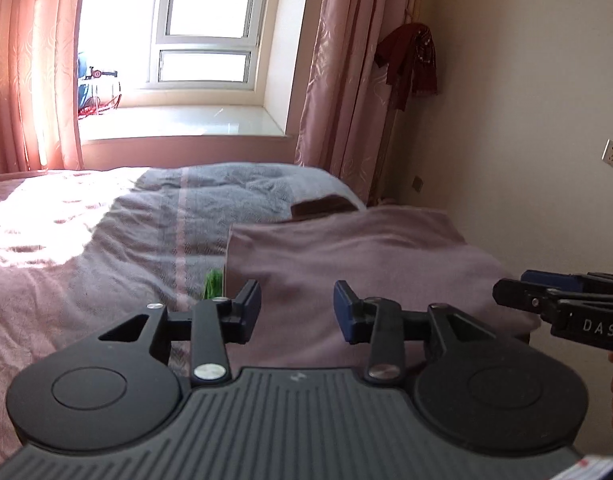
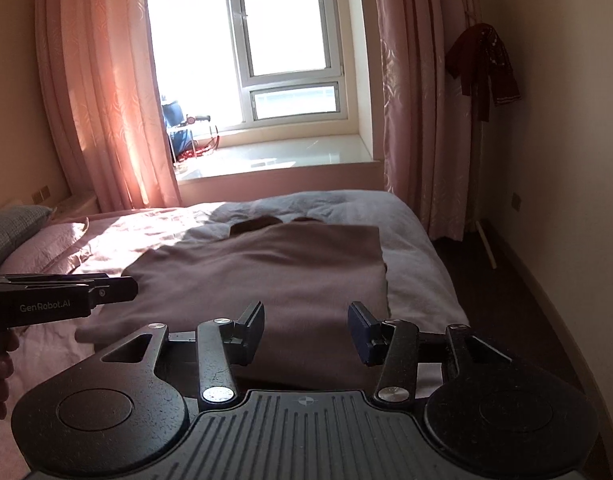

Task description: Organize objects

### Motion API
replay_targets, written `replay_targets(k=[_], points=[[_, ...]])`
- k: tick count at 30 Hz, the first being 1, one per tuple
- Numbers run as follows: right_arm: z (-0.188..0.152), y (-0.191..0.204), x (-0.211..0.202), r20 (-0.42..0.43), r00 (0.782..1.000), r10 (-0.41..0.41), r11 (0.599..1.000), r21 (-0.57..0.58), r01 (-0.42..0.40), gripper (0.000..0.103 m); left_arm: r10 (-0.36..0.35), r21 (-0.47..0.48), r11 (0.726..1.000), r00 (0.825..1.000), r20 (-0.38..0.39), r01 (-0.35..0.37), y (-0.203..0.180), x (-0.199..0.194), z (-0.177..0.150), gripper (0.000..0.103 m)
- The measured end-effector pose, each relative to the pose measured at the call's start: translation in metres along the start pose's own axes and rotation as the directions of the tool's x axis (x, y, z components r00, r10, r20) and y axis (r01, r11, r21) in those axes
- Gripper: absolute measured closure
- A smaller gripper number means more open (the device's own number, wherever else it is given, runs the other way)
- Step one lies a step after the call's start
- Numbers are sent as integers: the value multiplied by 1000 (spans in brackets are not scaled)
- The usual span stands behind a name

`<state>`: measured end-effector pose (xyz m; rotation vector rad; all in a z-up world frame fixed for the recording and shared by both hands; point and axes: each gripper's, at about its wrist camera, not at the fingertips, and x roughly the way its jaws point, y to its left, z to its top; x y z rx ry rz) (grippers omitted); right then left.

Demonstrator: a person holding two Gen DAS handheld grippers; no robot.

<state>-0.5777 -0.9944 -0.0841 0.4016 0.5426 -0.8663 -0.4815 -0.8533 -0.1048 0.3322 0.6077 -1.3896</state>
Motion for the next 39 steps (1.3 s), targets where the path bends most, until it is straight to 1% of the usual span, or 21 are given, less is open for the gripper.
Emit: replay_targets(k=[1,2,4,6,8,9,11,15,19,21,23,27,32,36,39], points=[[-4,0,6,-12,1000,-3,1000,0,3,59,19,-2,1000,999,-42,-20,-1,7,-6,68],[-5,-1,8,-8,1000,-8,1000,-2,8,59,32,-6,999,998,-57,-32,-1,11,-12,68],[-1,-2,-4,-8,1000,-11,1000,17,11,59,60,-7,998,996,-62,-61,-1,8,-13,68],[3,-2,-20,2,1000,2,999,34,-2,59,71,-4,997,995,-68,-72,-4,-4,-8,65],[2,2,-38,13,1000,0,999,38,0,56,82,10,997,994,-72,-82,-7,-18,-6,55],[0,4,-47,14,1000,-3,999,41,2,55,89,14,996,993,-78,-88,-10,-25,-5,52],[-7,10,-62,3,1000,1,999,49,-1,49,93,13,996,992,-82,-93,-14,-43,-7,40],[-27,22,-94,-27,1000,12,997,80,-10,44,100,20,995,989,-109,-99,-21,-75,-20,32],[-39,38,-122,-43,999,5,996,84,-2,41,96,25,995,988,-123,-93,-24,-107,-34,21],[-42,45,-136,-41,999,9,996,87,-5,40,93,23,996,987,-129,-90,-24,-124,-40,20],[-46,50,-149,-47,999,27,995,102,-22,38,97,23,995,987,-130,-95,-24,-141,-44,15],[-55,60,-179,-37,998,45,989,141,-39,36,123,51,992,986,-108,-118,-23,-176,-53,11],[-71,80,-216,-13,1000,-15,994,107,16,36,139,58,989,986,-94,-134,-20,-212,-67,1],[-87,88,-241,-7,1000,-27,992,121,28,35,156,102,984,984,-81,-147,-22,-236,-81,1],[-99,95,-256,-14,999,-48,992,113,49,35,126,111,987,989,-79,-117,-21,-251,-92,1]])
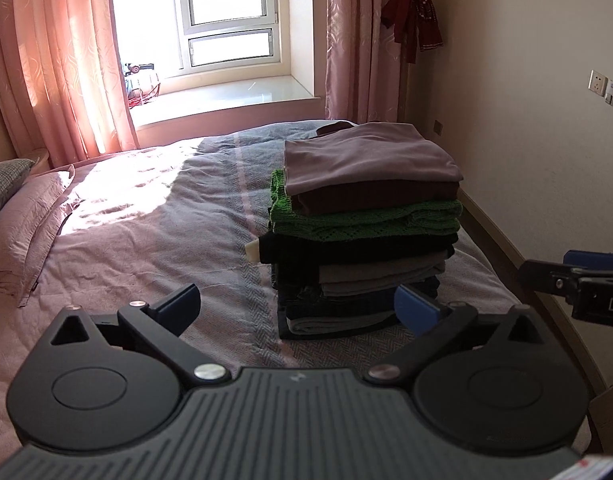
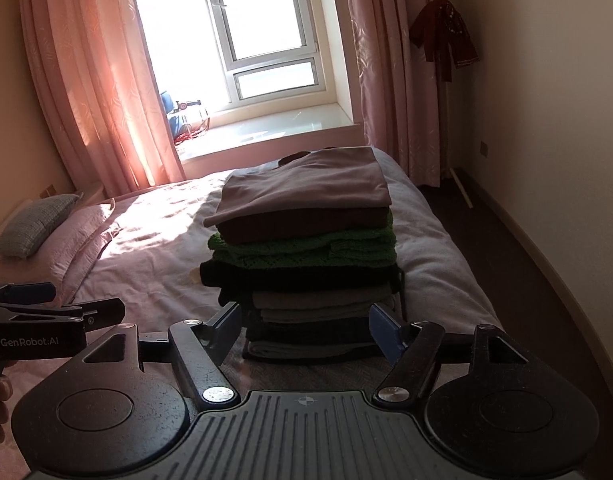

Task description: Organize objects

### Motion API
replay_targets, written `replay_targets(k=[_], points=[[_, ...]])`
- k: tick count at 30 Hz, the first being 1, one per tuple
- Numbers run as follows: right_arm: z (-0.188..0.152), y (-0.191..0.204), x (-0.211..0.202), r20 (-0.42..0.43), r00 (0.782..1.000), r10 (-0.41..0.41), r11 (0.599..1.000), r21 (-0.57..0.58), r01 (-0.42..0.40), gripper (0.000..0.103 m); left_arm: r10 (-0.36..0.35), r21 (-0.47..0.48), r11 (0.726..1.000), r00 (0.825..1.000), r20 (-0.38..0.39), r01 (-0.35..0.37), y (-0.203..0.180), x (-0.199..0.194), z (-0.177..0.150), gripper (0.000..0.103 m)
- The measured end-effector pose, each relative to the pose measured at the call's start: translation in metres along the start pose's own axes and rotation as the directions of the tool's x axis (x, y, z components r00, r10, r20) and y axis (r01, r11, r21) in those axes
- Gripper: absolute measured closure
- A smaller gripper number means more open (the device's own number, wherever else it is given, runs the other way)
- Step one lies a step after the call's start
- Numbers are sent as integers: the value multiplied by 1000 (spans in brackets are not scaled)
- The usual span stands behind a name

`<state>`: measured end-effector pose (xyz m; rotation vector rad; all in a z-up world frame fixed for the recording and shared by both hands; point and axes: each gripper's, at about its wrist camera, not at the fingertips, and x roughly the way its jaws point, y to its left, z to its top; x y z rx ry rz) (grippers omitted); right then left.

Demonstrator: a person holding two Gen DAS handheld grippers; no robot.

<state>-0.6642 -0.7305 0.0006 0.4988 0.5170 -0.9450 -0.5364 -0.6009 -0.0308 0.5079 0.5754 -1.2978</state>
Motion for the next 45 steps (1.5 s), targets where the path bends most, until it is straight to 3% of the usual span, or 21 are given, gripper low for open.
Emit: replay_targets(k=[8,20,45], points=[[-25,4,-19,-75,996,-44,998,50,48,35,-58,5,998,996,-63,59,4,-18,-28,1],[-58,9,-24,-155,986,-63,996,46,71,35,-77,25,996,986,-146,81,-4,-16,-60,1],[-58,-3,-1,-222,974,-33,999,18,38,35,-39,8,999,978,-206,41,-18,6,-62,1]])
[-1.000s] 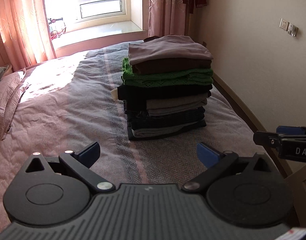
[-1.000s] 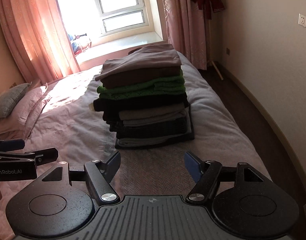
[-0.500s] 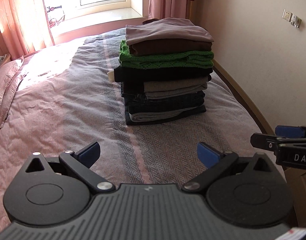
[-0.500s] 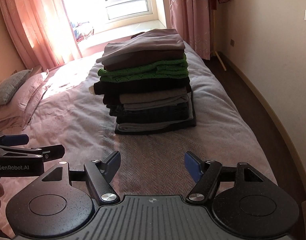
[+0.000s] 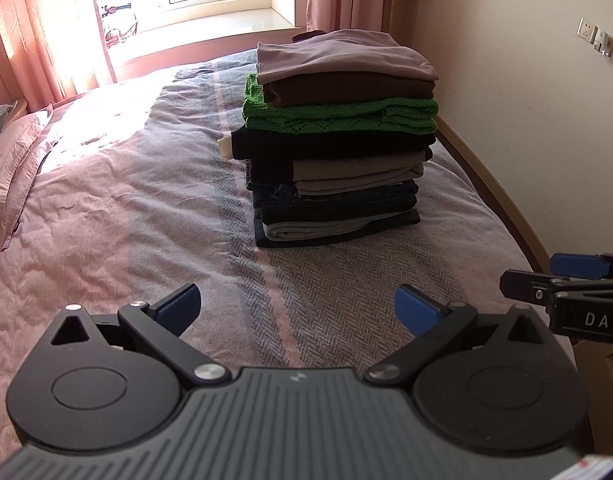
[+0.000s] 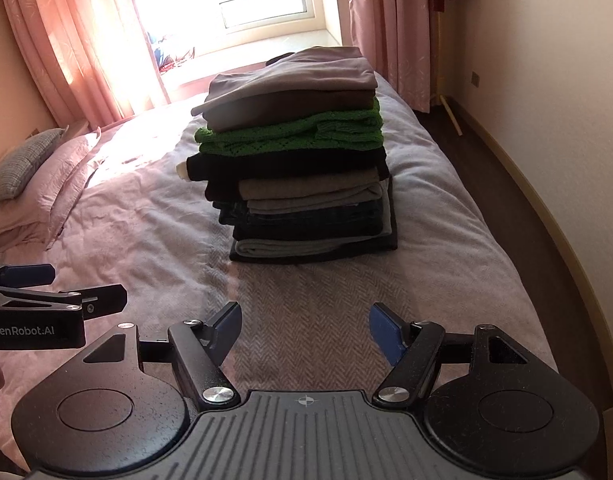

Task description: Organize objects

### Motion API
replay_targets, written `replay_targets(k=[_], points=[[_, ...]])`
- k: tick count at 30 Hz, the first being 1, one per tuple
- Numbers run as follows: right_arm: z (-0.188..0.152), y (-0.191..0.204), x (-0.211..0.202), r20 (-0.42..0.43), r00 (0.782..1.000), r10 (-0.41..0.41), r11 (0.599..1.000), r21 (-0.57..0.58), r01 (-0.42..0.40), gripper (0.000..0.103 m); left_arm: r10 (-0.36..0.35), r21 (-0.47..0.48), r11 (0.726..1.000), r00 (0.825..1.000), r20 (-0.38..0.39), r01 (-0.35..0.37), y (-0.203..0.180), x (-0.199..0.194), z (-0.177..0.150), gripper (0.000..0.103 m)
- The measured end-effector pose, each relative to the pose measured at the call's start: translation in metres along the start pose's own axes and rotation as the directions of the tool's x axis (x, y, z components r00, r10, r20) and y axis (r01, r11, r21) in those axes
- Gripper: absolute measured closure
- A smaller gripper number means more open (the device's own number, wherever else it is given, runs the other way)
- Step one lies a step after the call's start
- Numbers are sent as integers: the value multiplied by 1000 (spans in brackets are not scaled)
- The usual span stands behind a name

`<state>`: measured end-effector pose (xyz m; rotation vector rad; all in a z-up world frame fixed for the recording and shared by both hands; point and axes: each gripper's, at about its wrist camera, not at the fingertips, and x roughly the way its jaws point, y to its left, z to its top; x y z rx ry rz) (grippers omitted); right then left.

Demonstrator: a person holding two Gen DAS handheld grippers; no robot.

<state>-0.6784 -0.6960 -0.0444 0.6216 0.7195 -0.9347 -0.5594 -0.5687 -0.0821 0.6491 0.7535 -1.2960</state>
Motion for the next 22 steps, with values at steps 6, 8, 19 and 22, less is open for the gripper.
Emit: replay_targets(k=[6,8,19,22], points=[[1,-2,2,-2,1000,2,1000,-1,-2,35,3,0,1000,1000,-7,-3,-2,4,2,1],[1,-3,3,-4,1000,2,1000,-1,-2,35,5,1,1000,1000,-8,-5,-2,5,3,1],[3,-10,8,-17,1000,5,1000,-6,-5,35,6,1,1000,1000,-15,-6,-7,10,4,1],[4,-13,8,-17,1000,4,1000,-7,-4,35,7,4,1000,1000,-14,-7,-8,10,4,1]])
